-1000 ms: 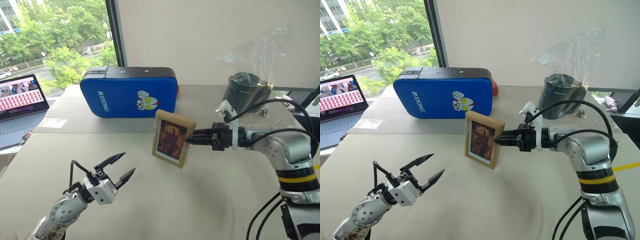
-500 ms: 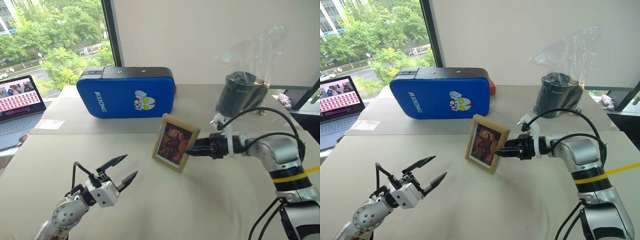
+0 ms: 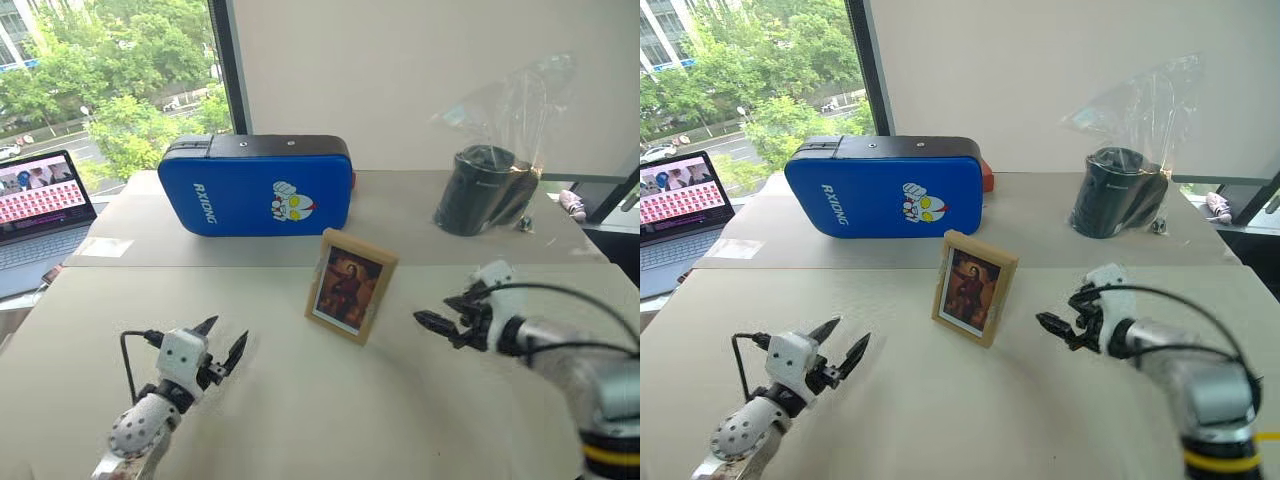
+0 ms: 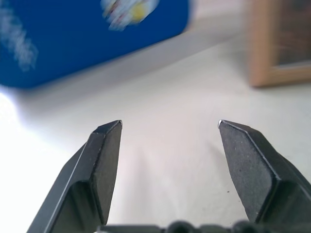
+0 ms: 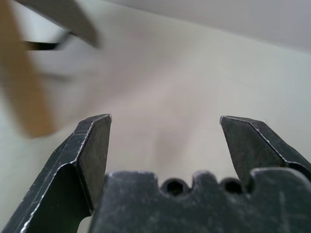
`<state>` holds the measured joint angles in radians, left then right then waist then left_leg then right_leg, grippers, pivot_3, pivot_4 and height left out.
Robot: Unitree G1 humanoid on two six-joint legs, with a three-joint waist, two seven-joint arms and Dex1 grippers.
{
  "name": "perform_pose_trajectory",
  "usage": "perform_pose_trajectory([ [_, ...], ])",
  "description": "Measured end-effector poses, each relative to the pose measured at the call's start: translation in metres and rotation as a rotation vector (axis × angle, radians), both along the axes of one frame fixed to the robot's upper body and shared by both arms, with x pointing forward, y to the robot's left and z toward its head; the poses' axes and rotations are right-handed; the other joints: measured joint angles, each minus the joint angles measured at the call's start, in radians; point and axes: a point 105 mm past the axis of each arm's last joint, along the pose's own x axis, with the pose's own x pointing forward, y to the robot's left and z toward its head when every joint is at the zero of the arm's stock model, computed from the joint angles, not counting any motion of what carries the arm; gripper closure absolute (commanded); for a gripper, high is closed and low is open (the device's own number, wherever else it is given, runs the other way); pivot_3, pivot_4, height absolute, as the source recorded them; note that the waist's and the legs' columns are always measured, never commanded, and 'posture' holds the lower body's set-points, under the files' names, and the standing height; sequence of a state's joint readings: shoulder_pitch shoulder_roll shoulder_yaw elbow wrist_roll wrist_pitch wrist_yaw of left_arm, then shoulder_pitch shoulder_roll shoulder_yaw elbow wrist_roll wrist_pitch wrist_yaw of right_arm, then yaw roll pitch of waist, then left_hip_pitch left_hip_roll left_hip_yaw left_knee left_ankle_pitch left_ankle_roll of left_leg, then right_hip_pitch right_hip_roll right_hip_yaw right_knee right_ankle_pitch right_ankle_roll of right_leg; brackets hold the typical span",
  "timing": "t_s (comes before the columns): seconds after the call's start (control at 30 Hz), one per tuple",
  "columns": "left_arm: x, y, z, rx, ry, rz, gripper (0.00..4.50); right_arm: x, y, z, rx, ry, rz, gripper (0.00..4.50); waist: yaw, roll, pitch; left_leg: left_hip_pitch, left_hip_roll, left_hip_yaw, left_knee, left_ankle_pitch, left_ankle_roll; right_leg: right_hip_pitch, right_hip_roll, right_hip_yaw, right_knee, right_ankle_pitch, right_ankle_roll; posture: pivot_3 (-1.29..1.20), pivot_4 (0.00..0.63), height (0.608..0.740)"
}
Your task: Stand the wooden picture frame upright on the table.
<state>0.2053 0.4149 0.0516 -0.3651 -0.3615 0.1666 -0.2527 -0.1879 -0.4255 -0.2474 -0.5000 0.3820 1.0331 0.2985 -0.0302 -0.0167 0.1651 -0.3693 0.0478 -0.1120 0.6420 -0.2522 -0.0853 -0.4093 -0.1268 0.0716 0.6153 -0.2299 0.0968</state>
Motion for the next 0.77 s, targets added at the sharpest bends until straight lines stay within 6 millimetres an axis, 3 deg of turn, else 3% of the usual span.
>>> perform_pose_trajectory([
  [0.1,0.007,-0.001,0.005,-0.041,0.015,0.070,1.11,-0.013,0.002,-0.003,0.001,-0.136,-0.215,0.34,0.004,0.001,0.000,0.000,0.000,0.000,0.000,0.000,0.000,0.000,0.000,0.000,-0.001,0.003,-0.005,0.00,0.150,0.740],
  [0.2,0.014,0.002,0.007,-0.074,0.015,0.139,1.11,-0.022,0.005,-0.006,0.020,-0.205,-0.315,0.34,0.002,0.000,0.000,0.001,0.000,0.000,0.000,0.000,0.000,0.002,0.000,0.000,-0.002,0.003,-0.005,0.00,0.150,0.740],
  [0.43,0.022,-0.002,0.000,-0.054,0.032,0.151,1.11,-0.020,0.011,-0.030,-0.065,-0.227,-0.310,0.34,-0.014,0.000,0.000,0.001,0.000,0.000,0.000,0.000,0.000,0.002,0.000,0.000,-0.002,0.003,-0.006,0.00,0.150,0.740],
  [0.77,0.027,-0.003,0.002,-0.062,0.021,0.157,1.11,-0.019,0.011,-0.030,-0.075,-0.244,-0.313,0.34,-0.012,0.000,0.000,0.001,0.000,0.000,-0.001,0.000,0.000,0.002,0.000,0.000,-0.003,0.003,-0.006,0.00,0.150,0.740],
])
